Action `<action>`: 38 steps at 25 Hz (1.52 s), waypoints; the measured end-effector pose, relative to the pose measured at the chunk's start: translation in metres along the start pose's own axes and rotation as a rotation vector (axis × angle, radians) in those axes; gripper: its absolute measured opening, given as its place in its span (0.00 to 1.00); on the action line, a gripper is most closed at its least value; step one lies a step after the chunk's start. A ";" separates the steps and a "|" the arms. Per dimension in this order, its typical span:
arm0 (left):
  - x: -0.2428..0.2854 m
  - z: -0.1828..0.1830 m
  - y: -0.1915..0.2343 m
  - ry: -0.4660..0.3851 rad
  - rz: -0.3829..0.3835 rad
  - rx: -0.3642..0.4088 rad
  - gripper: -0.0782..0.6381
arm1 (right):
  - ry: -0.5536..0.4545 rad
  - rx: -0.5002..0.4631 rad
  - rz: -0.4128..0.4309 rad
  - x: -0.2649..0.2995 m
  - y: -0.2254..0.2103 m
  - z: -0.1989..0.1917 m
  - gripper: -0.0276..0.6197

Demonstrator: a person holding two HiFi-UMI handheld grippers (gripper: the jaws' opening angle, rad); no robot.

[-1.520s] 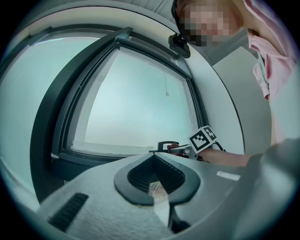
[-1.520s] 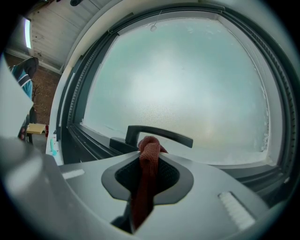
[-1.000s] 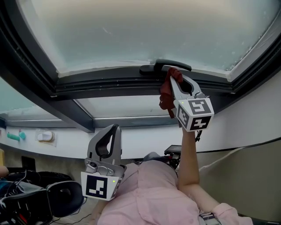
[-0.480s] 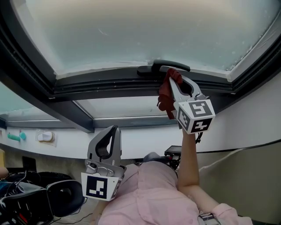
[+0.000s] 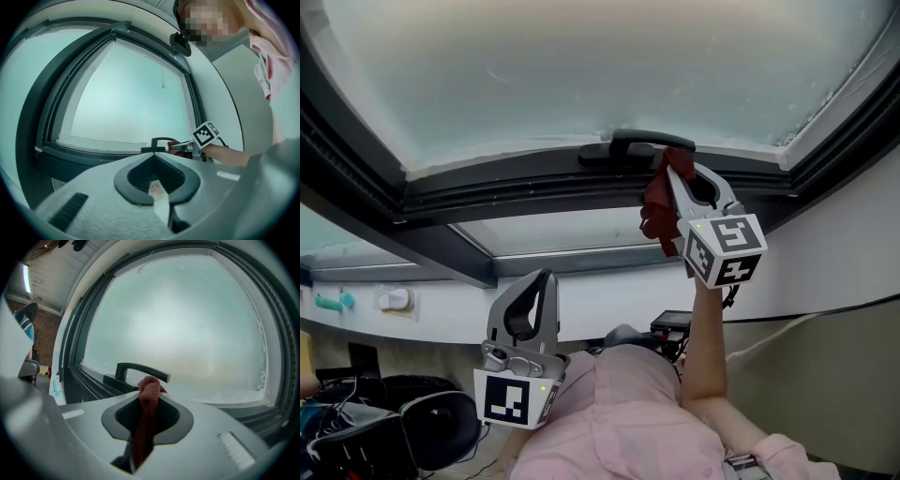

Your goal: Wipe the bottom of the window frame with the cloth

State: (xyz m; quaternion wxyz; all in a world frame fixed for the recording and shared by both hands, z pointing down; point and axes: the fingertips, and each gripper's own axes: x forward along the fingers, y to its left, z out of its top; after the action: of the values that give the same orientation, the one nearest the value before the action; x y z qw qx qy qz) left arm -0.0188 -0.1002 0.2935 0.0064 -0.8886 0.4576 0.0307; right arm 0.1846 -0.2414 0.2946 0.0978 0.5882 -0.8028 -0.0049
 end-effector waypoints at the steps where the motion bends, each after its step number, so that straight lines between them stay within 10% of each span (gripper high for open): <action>1: 0.002 0.000 0.000 0.001 -0.004 -0.001 0.11 | 0.003 0.003 -0.006 -0.001 -0.003 -0.001 0.13; 38: 0.017 -0.002 -0.006 0.011 -0.038 -0.015 0.11 | 0.039 0.038 -0.088 -0.017 -0.052 -0.011 0.13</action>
State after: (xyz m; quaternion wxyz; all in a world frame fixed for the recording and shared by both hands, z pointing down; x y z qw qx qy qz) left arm -0.0042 -0.1106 0.2942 -0.0023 -0.8973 0.4405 0.0290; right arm 0.2404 -0.2400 0.2963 0.1021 0.6246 -0.7740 0.0177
